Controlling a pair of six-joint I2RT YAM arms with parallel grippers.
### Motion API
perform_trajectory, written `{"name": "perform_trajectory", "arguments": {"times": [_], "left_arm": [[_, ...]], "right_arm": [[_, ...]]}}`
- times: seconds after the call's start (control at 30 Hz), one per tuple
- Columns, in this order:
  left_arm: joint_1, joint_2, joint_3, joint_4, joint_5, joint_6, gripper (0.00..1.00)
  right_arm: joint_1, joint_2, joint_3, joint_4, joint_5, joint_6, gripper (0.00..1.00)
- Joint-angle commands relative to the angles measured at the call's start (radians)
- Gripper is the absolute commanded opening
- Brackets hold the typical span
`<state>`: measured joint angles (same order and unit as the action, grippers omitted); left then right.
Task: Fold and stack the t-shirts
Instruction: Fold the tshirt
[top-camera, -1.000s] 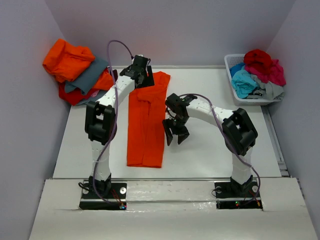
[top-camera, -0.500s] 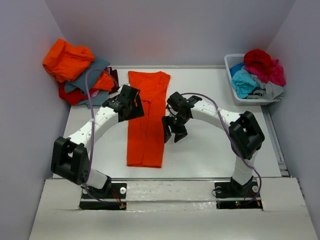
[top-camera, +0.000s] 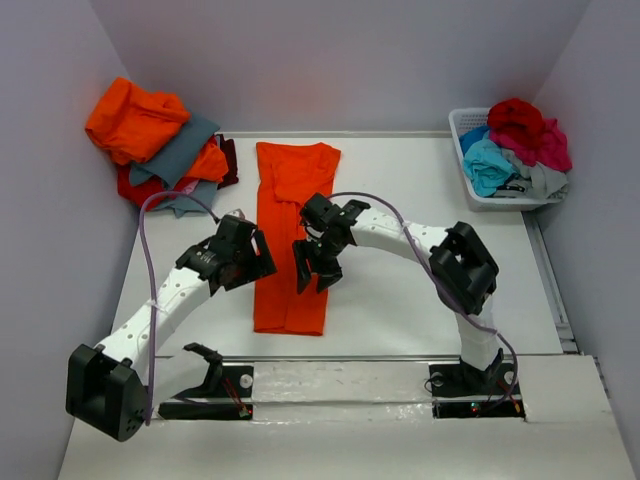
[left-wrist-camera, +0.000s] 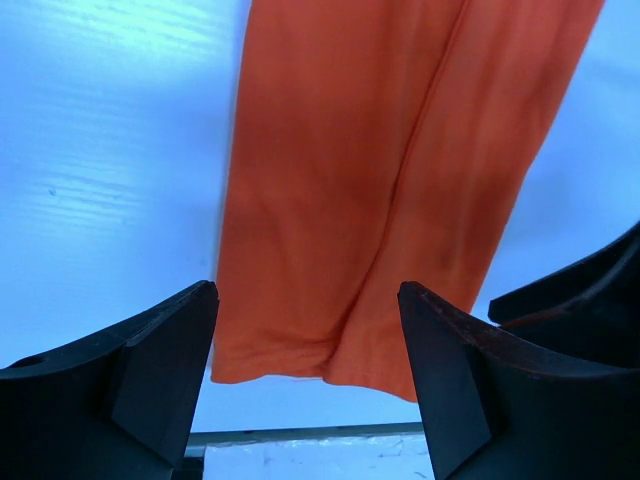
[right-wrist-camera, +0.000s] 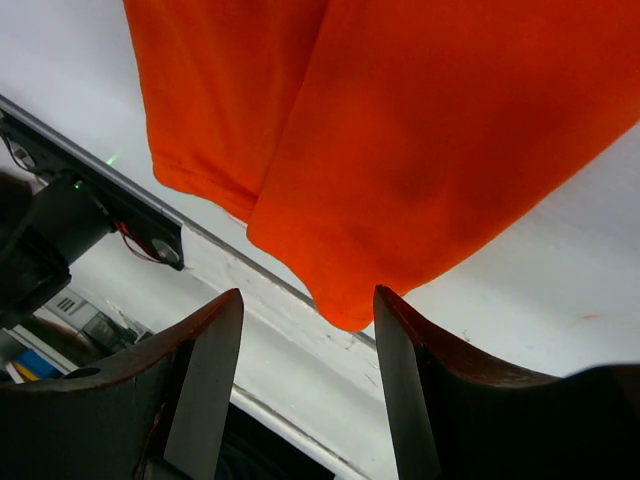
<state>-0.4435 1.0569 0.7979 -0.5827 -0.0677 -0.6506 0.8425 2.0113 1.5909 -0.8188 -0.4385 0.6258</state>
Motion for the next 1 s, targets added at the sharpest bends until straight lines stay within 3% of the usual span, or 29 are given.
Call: {"name": "perform_trajectory", "arguments": {"times": [0.0, 0.47, 0.97], "left_arm": [[-0.001, -0.017, -0.074, -0.011, 0.068, -0.058, 0.84], [-0.001, -0.117, -0.141, -0.008, 0.217, -0.127, 0.83], [-0.001, -0.044, -0.230, 0.119, 0.374, -0.170, 0.84]], "right_arm": [[0.015, -0.003, 0.043, 0.014, -0.026, 0.026, 0.60], [0.113, 0.012, 0.001, -0.052, -0.014, 0.002, 0.56], [0.152, -0.022, -0.077, -0.036, -0.045, 0.022, 0.56]]}}
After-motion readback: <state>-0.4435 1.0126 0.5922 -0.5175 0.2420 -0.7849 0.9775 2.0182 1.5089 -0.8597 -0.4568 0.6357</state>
